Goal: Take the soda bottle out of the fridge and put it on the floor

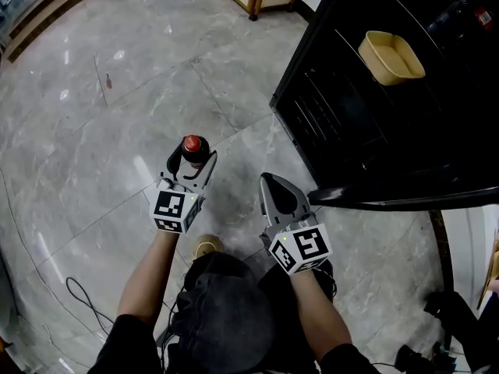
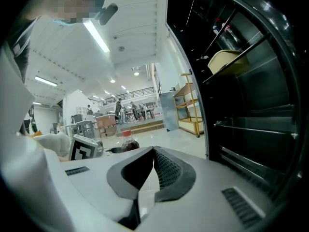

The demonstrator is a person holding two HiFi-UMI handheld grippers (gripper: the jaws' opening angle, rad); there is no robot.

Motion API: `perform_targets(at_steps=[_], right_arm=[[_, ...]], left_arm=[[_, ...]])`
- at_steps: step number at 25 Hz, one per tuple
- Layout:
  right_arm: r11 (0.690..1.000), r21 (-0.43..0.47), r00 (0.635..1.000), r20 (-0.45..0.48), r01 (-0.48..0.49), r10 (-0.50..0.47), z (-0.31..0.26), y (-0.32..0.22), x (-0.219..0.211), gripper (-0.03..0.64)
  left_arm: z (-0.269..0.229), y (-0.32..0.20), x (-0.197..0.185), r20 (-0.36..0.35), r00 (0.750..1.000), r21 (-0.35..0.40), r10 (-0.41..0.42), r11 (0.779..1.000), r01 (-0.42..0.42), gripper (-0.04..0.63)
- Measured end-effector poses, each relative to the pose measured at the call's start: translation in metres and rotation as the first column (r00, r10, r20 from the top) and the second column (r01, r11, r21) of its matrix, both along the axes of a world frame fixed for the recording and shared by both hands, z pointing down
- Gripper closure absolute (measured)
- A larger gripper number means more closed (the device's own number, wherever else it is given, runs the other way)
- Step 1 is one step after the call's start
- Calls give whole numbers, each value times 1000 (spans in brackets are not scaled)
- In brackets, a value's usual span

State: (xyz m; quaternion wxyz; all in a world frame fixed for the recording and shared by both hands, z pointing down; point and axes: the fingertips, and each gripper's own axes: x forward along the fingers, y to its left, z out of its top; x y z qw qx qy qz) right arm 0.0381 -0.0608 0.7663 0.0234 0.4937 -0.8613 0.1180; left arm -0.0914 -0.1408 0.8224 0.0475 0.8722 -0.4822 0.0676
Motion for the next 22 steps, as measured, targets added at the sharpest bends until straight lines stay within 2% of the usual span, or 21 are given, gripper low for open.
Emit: perform_targets(at_steps=[9, 22], right_arm=[[1000, -12, 998, 61, -9, 9, 3, 0, 0, 594], [997, -63, 997, 62, -43, 47, 25, -10, 13, 594]], left_arm=[[73, 7, -5, 21, 998, -21, -55, 998, 55, 291], [161, 5, 4, 28, 994, -83, -110, 990, 112, 291]])
